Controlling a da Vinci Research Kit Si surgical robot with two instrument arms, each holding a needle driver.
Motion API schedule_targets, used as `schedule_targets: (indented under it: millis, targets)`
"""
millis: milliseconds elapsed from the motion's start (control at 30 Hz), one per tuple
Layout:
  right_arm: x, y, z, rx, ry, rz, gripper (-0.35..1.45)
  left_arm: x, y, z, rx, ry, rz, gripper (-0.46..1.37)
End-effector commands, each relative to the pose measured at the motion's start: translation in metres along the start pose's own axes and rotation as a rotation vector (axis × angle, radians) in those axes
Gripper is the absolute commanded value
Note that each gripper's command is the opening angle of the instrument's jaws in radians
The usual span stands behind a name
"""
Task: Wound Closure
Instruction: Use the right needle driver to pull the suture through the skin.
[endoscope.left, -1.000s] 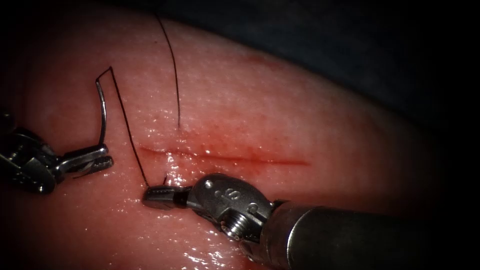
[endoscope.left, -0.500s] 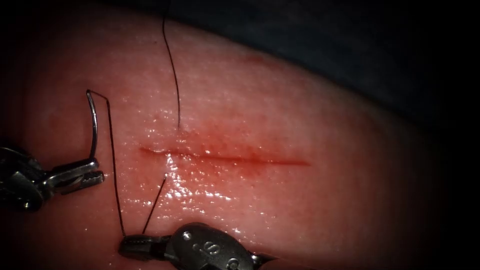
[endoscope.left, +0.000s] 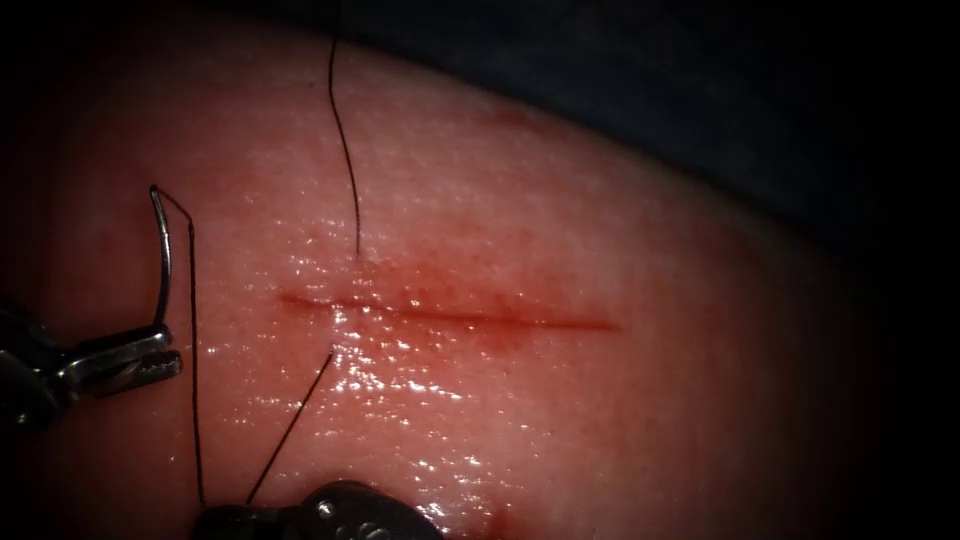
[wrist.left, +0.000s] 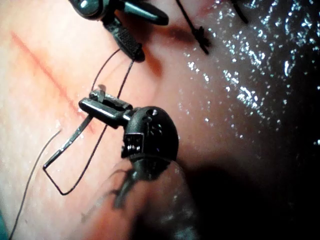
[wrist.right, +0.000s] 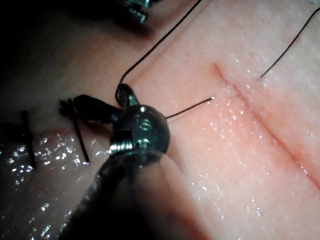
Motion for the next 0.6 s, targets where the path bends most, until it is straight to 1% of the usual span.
schedule_targets:
  millis: [33, 133, 167, 233, 300, 433, 500, 600]
  targets:
    - [-0.0001, 0.0006, -0.0003, -0.004, -0.002, -0.051, 1.29, -0.0002, -0.0003, -0.0001, 0.008, -0.003, 0.005, -0.35]
    - [0.0002, 0.0018, -0.0013, -0.011, -0.01, -0.135, 1.26, -0.0009, -0.001, -0.0005, 0.026, -0.02, 0.012, -0.35]
    - [0.0006, 0.0029, -0.0022, -0.014, 0.007, -0.17, 1.26, -0.0013, -0.0013, -0.0006, 0.027, -0.017, 0.009, -0.35]
    - [0.001, 0.0038, -0.0032, -0.035, 0.035, -0.221, 1.26, -0.0018, -0.0016, -0.0007, 0.027, -0.017, 0.013, -0.35]
    - [0.0011, 0.0046, -0.0041, -0.049, 0.042, -0.265, 1.25, -0.0022, -0.0018, -0.0007, 0.025, -0.026, 0.02, -0.35]
    - [0.001, 0.0057, -0.0052, -0.069, 0.038, -0.31, 1.26, -0.0029, -0.0021, -0.0005, 0.025, -0.041, 0.039, -0.35]
    - [0.0007, 0.0064, -0.0057, -0.055, 0.035, -0.351, 1.26, -0.0035, -0.0026, -0.0004, 0.025, -0.049, 0.044, -0.35]
    - [0.0003, 0.0072, -0.0057, -0.042, 0.042, -0.406, 1.25, -0.0041, -0.003, -0.0003, 0.026, -0.064, 0.044, -0.35]
